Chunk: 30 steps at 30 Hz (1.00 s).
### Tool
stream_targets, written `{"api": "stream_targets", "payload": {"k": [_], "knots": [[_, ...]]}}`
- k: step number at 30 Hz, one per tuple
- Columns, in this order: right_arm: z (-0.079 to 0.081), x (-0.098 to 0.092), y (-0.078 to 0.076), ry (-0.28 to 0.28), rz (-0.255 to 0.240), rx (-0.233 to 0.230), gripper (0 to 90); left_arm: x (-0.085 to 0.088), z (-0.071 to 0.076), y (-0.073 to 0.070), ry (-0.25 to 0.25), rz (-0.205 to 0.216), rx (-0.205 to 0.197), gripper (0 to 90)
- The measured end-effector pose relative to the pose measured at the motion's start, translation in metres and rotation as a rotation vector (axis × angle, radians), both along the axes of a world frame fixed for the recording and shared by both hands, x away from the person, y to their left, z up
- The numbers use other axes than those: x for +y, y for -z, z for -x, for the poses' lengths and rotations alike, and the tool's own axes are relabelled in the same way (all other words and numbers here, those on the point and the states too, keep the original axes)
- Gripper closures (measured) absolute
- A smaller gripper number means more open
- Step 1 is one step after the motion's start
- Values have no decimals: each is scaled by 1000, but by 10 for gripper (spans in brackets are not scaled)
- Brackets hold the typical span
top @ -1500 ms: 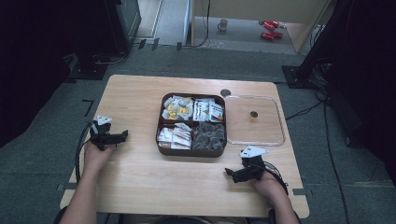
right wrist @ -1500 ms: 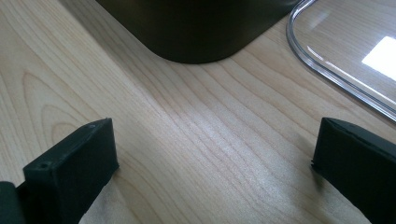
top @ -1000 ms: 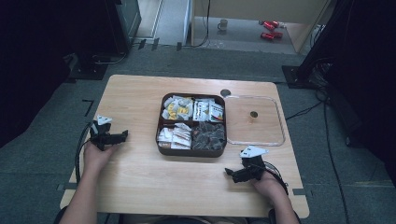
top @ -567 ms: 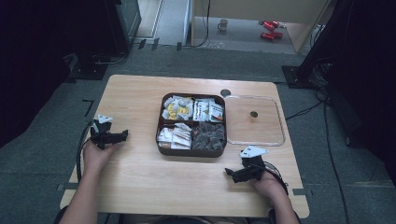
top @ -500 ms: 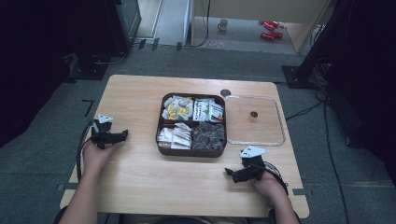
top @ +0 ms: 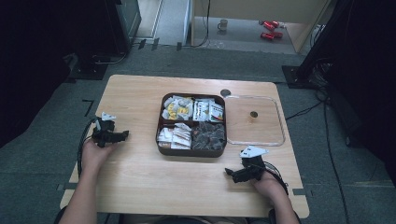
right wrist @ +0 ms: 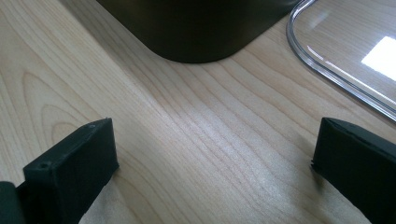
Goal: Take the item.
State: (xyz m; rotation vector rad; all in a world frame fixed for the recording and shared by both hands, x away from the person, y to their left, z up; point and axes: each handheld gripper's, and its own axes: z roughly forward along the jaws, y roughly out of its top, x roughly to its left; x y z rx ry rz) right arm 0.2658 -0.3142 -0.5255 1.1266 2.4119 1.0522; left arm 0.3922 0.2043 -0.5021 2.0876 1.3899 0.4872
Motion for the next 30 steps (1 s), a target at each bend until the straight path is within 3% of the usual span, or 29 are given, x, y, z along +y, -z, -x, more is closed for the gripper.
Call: {"api": "stream_targets", "payload": {"k": [2, 11, 12, 16, 30], "knots": [[0, 0, 0, 0, 2, 0, 0, 1, -1, -1, 4, 25, 17, 361], [0, 0, 0, 0, 3, 0, 0, -3, -1, -9, 39, 41, 24, 401], [0, 0, 0, 0, 6, -1, 0, -6, -2, -12, 67, 56, 30, 411], [1, 1, 0, 1, 9, -3, 0, -11, -1, -15, 103, 45, 28, 420], [1, 2, 0, -2, 22, -8, 0, -30, 2, -35, 178, 87, 6, 458]]}}
